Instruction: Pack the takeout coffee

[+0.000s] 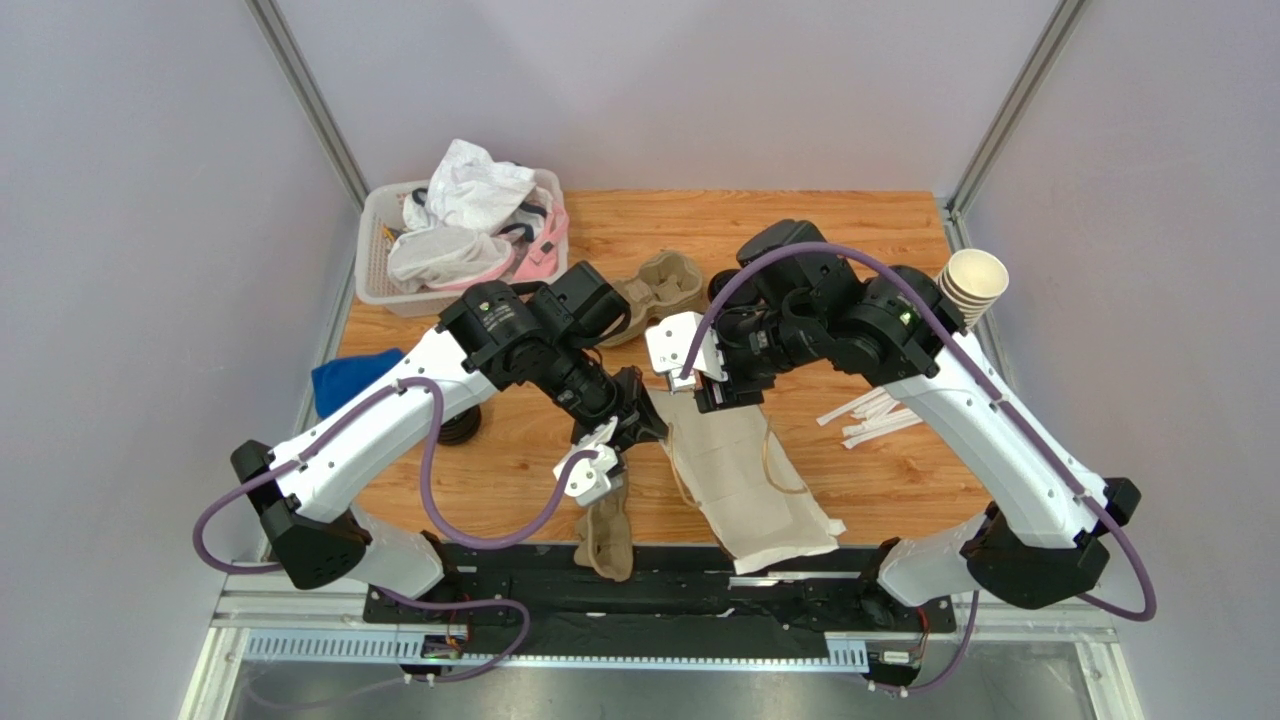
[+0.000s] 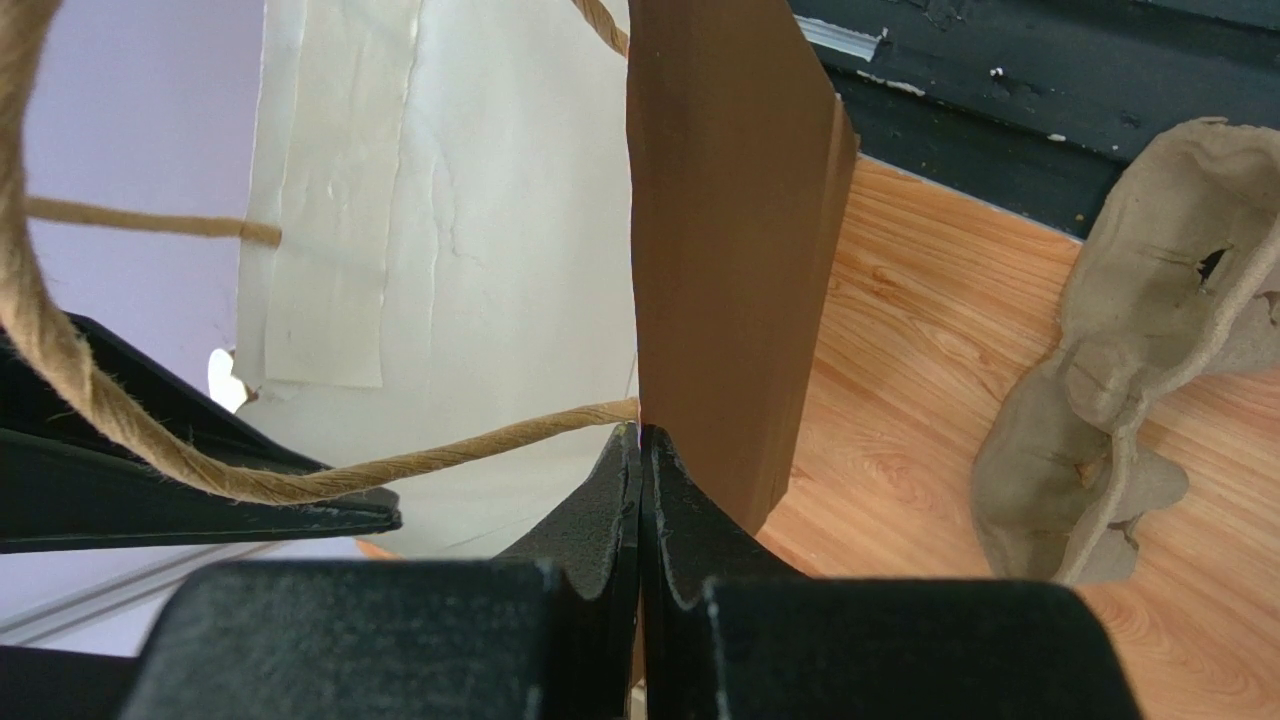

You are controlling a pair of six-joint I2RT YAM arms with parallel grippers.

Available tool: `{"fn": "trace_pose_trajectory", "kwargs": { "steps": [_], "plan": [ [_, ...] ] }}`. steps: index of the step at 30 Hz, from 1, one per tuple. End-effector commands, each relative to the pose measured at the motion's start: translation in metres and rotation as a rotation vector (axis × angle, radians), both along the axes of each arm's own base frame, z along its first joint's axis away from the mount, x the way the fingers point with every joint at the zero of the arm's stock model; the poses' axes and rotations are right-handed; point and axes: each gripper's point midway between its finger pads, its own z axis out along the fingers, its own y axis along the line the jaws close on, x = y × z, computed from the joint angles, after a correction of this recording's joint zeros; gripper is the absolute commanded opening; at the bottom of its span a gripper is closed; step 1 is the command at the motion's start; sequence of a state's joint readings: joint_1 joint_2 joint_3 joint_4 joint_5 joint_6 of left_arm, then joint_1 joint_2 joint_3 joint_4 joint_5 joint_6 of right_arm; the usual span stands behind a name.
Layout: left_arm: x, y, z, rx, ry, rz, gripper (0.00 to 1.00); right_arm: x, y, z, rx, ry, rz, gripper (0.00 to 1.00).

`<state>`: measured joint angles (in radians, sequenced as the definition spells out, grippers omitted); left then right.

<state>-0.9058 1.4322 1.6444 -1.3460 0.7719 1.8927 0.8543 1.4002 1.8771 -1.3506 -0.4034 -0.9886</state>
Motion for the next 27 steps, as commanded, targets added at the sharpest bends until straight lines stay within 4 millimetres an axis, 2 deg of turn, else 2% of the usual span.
{"fn": "trace_pose_trajectory", "kwargs": {
  "steps": [1, 7, 14, 16, 17, 18, 20, 21, 22, 23, 24, 25, 26, 27],
  "plan": [
    [-0.008, -0.002, 0.011, -0.042, -0.003, -0.041, 0.0, -0.011, -0.027, -0.02, -0.128, 0.033, -0.012, 0.5],
    [-0.008, -0.002, 0.009, -0.041, -0.002, -0.04, 0.0, -0.005, -0.033, -0.031, -0.172, 0.018, -0.038, 0.43],
    [-0.007, -0.002, 0.006, -0.031, 0.006, -0.032, 0.0, -0.002, -0.039, -0.039, -0.207, 0.001, -0.045, 0.26],
    [-0.007, -0.003, 0.008, -0.043, 0.005, -0.026, 0.0, -0.002, -0.041, -0.039, -0.211, 0.0, -0.049, 0.17],
    [-0.007, -0.003, 0.006, -0.038, 0.01, -0.021, 0.01, -0.001, -0.041, -0.039, -0.208, -0.002, -0.064, 0.03],
    [-0.007, -0.001, 0.008, -0.039, 0.017, -0.003, 0.06, 0.001, -0.04, -0.038, -0.205, -0.005, -0.078, 0.0],
    [-0.003, -0.001, 0.013, -0.055, 0.039, 0.042, 0.13, 0.008, -0.043, -0.035, -0.201, -0.012, -0.145, 0.0],
    [-0.002, 0.006, 0.022, -0.068, 0.119, 0.127, 0.21, 0.012, -0.045, -0.03, -0.194, -0.018, -0.177, 0.0],
    [0.005, 0.003, 0.031, -0.108, 0.144, 0.179, 0.25, 0.013, -0.048, -0.027, -0.188, -0.021, -0.201, 0.0],
    [0.007, 0.008, 0.026, -0.075, 0.265, 0.294, 0.35, 0.016, -0.05, -0.025, -0.182, -0.018, -0.228, 0.0],
    [0.018, 0.019, 0.037, -0.115, 0.295, 0.399, 0.41, 0.018, -0.056, -0.021, -0.159, 0.001, -0.281, 0.0],
    [0.035, 0.016, 0.054, -0.202, 0.301, 0.469, 0.43, 0.019, -0.059, -0.019, -0.145, 0.011, -0.304, 0.0],
    [0.041, 0.024, 0.044, -0.181, 0.452, 0.604, 0.52, 0.02, -0.061, -0.019, -0.136, 0.026, -0.327, 0.0],
    [0.043, 0.034, 0.058, -0.241, 0.483, 0.655, 0.57, 0.022, -0.067, -0.017, -0.121, 0.045, -0.372, 0.0]
  ]
}}
